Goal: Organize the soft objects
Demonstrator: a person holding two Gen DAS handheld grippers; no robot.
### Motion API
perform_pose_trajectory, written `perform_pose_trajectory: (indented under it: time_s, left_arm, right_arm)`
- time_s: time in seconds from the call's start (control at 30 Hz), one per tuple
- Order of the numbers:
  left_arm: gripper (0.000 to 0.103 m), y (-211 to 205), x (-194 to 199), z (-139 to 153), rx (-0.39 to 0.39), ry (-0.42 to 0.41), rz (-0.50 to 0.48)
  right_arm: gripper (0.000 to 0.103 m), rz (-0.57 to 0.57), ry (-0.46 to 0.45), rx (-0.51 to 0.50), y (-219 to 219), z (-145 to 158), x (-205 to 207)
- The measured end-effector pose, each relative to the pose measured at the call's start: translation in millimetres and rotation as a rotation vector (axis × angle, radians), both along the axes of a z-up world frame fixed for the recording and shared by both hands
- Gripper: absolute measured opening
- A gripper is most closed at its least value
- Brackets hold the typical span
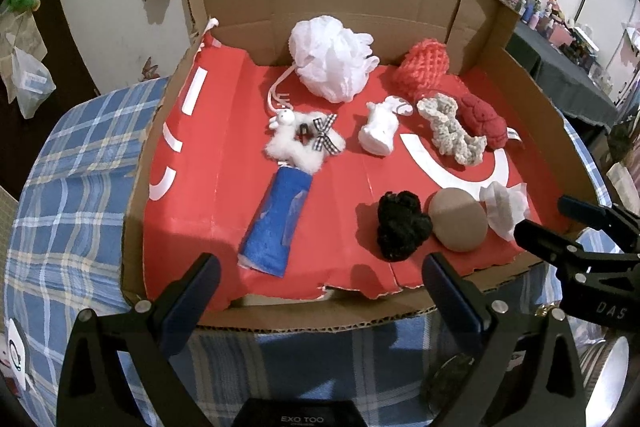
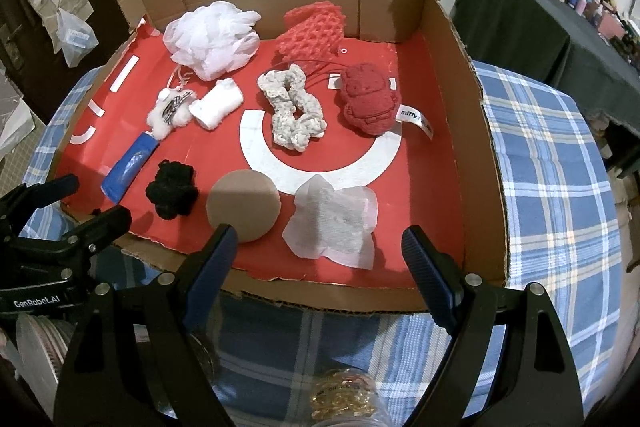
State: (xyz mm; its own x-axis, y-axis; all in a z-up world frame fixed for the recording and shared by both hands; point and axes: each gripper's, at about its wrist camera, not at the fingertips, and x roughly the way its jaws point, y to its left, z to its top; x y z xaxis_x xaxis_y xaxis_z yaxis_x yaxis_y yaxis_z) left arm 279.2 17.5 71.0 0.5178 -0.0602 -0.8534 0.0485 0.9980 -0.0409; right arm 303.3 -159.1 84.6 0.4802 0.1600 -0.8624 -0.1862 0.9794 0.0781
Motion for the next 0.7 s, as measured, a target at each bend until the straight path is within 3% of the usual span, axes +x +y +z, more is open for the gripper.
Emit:
perform_pose_trajectory:
  time_s: [0.7]
  left_arm:
    - [0.103,-0.7,-2.3,0.7,0.008,-0.010,0.000]
  right_arm:
    - [0.084,0.000,0.004,0.007,-0.4,-0.3,-0.2]
